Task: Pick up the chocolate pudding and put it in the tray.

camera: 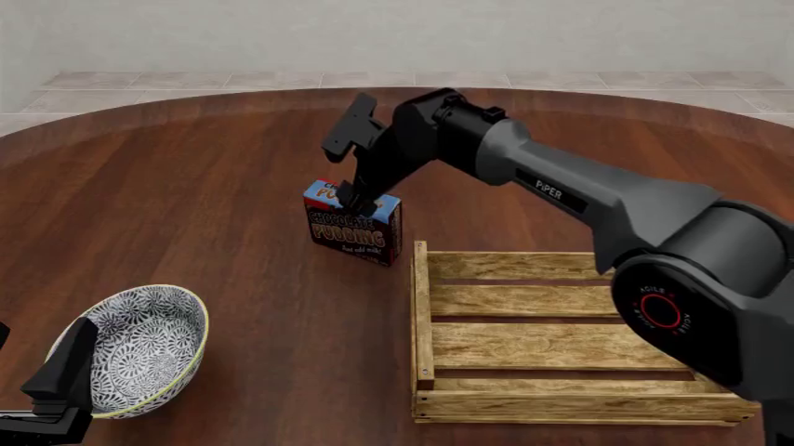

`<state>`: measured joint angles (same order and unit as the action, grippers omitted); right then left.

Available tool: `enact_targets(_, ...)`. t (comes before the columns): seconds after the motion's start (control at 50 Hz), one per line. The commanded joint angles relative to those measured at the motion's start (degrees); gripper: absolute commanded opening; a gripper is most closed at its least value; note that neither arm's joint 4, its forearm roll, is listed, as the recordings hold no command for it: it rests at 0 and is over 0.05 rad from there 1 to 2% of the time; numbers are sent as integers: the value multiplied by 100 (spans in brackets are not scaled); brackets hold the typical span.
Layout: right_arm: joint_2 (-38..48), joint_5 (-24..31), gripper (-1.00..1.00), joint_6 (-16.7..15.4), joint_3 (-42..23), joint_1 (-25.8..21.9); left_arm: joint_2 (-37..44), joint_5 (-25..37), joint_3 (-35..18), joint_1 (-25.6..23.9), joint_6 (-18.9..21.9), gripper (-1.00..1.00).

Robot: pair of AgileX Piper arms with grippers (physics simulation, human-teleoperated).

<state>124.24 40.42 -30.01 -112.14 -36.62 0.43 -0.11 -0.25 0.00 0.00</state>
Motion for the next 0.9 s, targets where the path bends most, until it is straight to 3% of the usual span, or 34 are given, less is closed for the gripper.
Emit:
enact_targets(0.02, 65, -24, 100, 2, -14, 32, 1, 0, 0, 0, 0, 100)
enact_targets(0.9, 224, -70, 100, 55, -105, 107, 0, 0, 0, 1, 1, 100)
